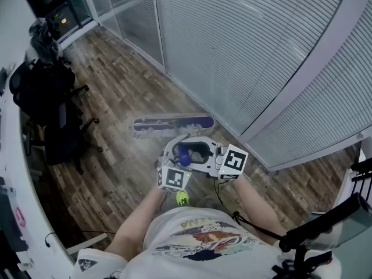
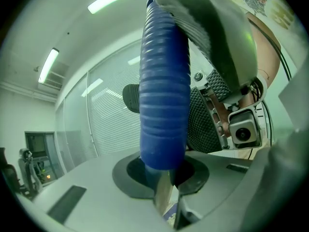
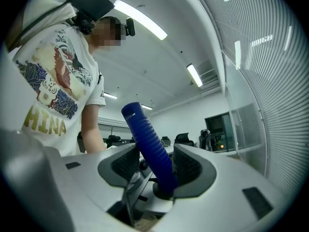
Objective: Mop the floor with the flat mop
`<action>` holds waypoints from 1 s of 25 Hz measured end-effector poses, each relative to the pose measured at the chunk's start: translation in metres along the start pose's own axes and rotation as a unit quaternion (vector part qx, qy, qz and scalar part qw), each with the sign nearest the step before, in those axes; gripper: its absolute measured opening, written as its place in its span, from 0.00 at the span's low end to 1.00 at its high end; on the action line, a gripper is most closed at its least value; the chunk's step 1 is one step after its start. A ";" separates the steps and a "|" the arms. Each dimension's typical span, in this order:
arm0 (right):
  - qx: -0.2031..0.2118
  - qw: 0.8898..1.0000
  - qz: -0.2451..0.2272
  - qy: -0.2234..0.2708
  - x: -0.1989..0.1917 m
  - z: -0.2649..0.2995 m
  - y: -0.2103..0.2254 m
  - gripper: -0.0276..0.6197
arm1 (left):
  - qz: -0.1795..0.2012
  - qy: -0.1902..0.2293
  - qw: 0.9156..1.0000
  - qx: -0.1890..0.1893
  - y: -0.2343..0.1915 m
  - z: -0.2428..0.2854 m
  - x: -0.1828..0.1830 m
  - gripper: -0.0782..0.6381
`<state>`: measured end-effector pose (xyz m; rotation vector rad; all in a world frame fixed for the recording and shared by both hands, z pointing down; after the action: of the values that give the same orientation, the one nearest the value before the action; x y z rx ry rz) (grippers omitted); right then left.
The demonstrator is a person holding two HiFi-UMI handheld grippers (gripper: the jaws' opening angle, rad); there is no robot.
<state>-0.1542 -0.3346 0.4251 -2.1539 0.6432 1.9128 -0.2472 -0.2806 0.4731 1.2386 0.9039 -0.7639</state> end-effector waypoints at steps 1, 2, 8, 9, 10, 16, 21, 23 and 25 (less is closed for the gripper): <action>-0.002 1.000 -0.002 0.001 0.000 0.004 0.012 0.37 | 0.004 0.001 1.000 -0.002 -0.010 0.008 -0.005 0.19; -0.002 1.000 -0.001 0.000 -0.001 0.008 0.023 0.37 | 0.008 -0.001 1.000 -0.005 -0.018 0.015 -0.010 0.19; 0.011 1.000 0.002 -0.018 -0.007 0.026 0.088 0.38 | 0.016 -0.017 1.000 -0.014 -0.058 0.060 -0.040 0.19; 0.016 1.000 0.001 -0.022 -0.006 0.030 0.102 0.38 | 0.013 -0.020 1.000 -0.013 -0.068 0.069 -0.045 0.19; 0.022 0.999 -0.001 -0.027 -0.005 0.034 0.116 0.38 | 0.008 -0.025 1.000 -0.011 -0.077 0.078 -0.049 0.19; 0.040 0.999 0.000 -0.036 -0.017 0.034 0.159 0.38 | -0.001 -0.038 0.999 -0.006 -0.091 0.110 -0.074 0.19; 0.038 0.999 0.011 -0.035 0.019 0.039 0.192 0.38 | -0.016 -0.028 0.999 0.006 -0.125 0.137 -0.055 0.19; 0.032 0.999 0.018 -0.036 0.021 0.038 0.188 0.38 | -0.022 -0.031 0.999 0.004 -0.124 0.136 -0.051 0.19; 0.028 0.999 0.018 -0.039 0.014 0.037 0.174 0.38 | -0.027 -0.033 0.999 0.006 -0.115 0.126 -0.054 0.19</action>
<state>-0.2629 -0.4764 0.4303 -2.0368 0.7168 1.9614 -0.3531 -0.4241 0.4801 1.1958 0.8830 -0.8497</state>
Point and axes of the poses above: the fingertips, and each gripper's own axes: z forward along the fingers, y to its right, x out of its top, the point moved 10 cm from there along -z, backward along the fingers, and after that the axes turned 5 degrees about z, right-handed, at the moved point
